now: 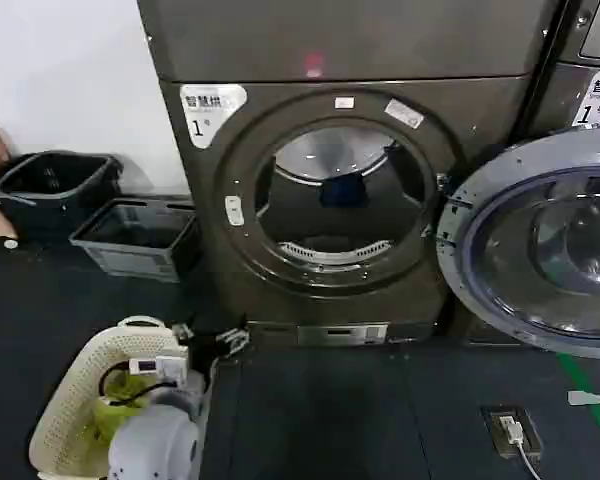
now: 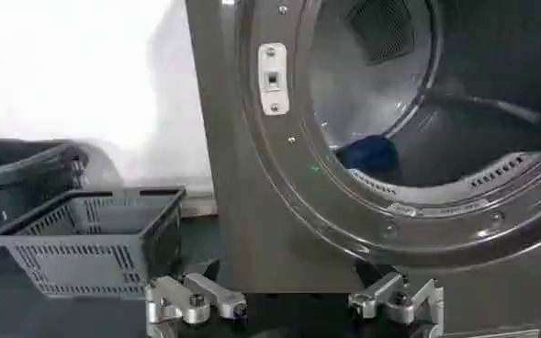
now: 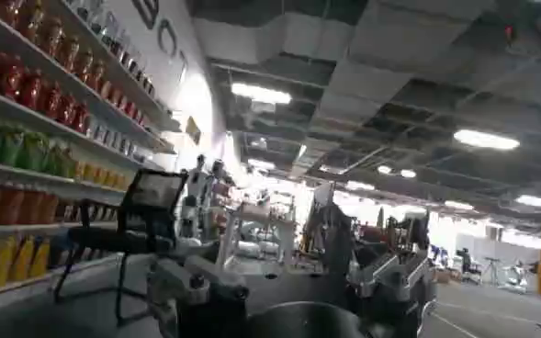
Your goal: Grasp the clothes from the dryer.
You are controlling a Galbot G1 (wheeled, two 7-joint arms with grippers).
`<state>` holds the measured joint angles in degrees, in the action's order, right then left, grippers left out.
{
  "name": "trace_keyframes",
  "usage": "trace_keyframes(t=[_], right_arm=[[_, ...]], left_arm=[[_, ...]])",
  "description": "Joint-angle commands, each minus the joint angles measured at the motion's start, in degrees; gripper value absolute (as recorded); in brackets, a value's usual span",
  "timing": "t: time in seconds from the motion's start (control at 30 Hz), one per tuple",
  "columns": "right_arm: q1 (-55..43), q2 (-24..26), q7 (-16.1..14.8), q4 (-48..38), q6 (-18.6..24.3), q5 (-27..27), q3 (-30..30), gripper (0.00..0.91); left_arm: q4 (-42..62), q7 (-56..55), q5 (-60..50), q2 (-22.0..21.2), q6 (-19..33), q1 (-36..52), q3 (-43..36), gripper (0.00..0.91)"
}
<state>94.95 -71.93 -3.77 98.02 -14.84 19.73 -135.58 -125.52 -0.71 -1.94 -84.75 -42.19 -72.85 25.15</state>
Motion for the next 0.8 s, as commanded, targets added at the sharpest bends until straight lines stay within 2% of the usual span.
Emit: trace_keyframes(t=[0.03, 0.07, 0.3, 0.8], right_arm=[[0.13, 0.45, 1.14, -1.13, 5.47, 1.60, 1.23, 0.907], [0.12, 0.58, 2.16, -1.38, 5.99, 2.35, 1.46, 0.907], [0.34, 0.19, 1.53, -1.76, 7.91, 3.91, 1.28, 0.907], [0.73, 0.34, 2.70, -1.48, 6.13, 4.75, 0.84, 0.907]], left_arm=[[-0.13, 0.11, -0.18, -0.10, -2.81, -0.01, -0.11, 0.907], [-0.13, 0.16, -0.16, -0.05, -2.81, 0.00, -0.18, 0.907], [-0.36, 0.16, -0.01, 0.17, -2.81, -0.24, -0.36, 0.907], [-0.21, 0.19, 0.36, 0.36, -2.81, 0.10, -0.79, 0.907]])
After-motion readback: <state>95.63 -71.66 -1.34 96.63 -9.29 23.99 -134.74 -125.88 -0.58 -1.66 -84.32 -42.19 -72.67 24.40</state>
